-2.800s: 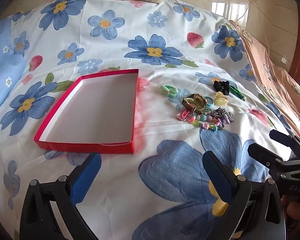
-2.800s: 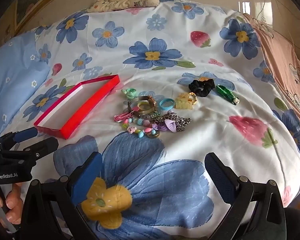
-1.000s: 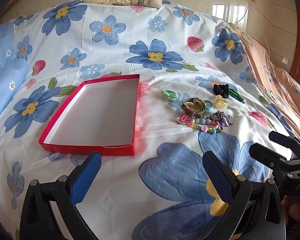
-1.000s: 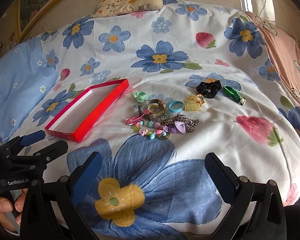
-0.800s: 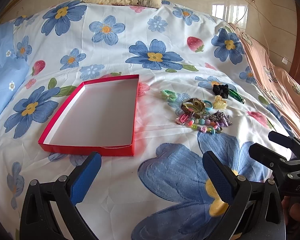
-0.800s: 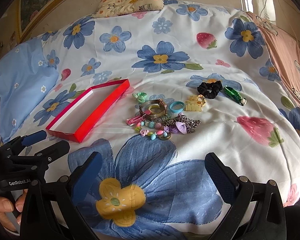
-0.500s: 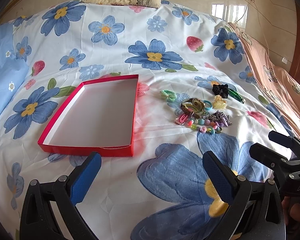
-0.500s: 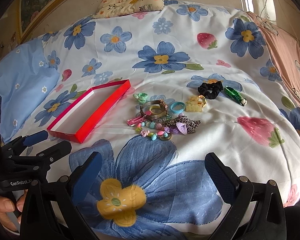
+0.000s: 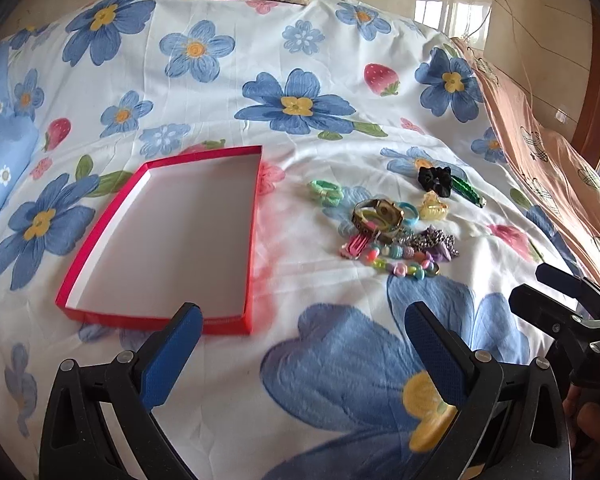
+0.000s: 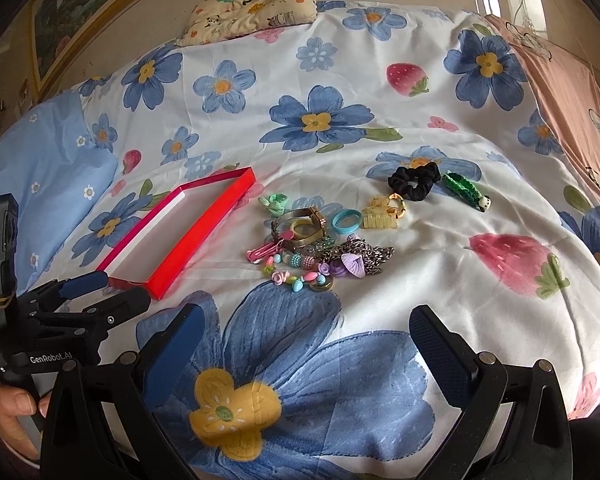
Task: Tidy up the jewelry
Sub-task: 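Grasp the gold watch with the left gripper while the right gripper grasps the yellow hair clip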
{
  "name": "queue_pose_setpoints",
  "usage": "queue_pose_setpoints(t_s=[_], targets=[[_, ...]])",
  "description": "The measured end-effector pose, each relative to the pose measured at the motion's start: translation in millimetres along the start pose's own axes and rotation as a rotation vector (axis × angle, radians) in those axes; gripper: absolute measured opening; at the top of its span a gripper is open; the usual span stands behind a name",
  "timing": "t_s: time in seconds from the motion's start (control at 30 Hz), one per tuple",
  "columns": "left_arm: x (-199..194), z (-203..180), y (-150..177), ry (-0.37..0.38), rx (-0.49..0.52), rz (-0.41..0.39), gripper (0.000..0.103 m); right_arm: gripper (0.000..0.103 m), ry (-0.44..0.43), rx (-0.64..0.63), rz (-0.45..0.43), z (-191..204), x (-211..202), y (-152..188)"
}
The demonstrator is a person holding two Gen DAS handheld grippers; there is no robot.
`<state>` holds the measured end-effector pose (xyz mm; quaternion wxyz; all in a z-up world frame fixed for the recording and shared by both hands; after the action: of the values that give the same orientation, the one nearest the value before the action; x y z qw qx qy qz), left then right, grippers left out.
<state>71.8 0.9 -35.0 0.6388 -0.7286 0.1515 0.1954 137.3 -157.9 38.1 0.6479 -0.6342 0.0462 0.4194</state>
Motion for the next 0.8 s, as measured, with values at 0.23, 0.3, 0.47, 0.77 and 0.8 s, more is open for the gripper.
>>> queue_pose_setpoints(t_s=[0.23, 0.3, 0.47, 0.77, 0.8], targets=[[31.7, 0.3, -21.0, 0.009, 0.012, 0.012, 0.101, 0.102, 0.006, 0.044, 0.014, -19.3, 14.1, -9.4], [42.3, -4.7, -23.4, 0.013, 0.015, 0.015, 0.1, 0.102, 0.012, 0.054, 0.02, -25.3, 18.1, -11.0], [70.7, -8.4, -30.8, 0.029, 0.037, 0.054, 0.093, 0.097, 0.03, 0.072, 0.032, -39.8, 30.6, -20.4], [132.8, -7.7, -43.3, 0.066, 0.016, 0.145, 0.083, 0.064, 0.056, 0.064, 0.101, -58.8, 75.0, -38.1], [139.7, -7.9, -44.5, 0.073, 0.016, 0.154, 0.083, 0.063, 0.057, 0.058, 0.11, -60.2, 80.8, -39.2]])
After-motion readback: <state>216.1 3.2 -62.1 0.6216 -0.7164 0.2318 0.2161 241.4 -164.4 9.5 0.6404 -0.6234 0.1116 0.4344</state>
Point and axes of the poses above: each gripper's, at about its wrist camera, not at the fingertips, and x roughly the way its jaws point, z to its left, y to its underside, the point moved 7 cm from there along x, roughly the way its jaws point, and after that the axes turned 15 degrees about -z, right-handed, at the moved point
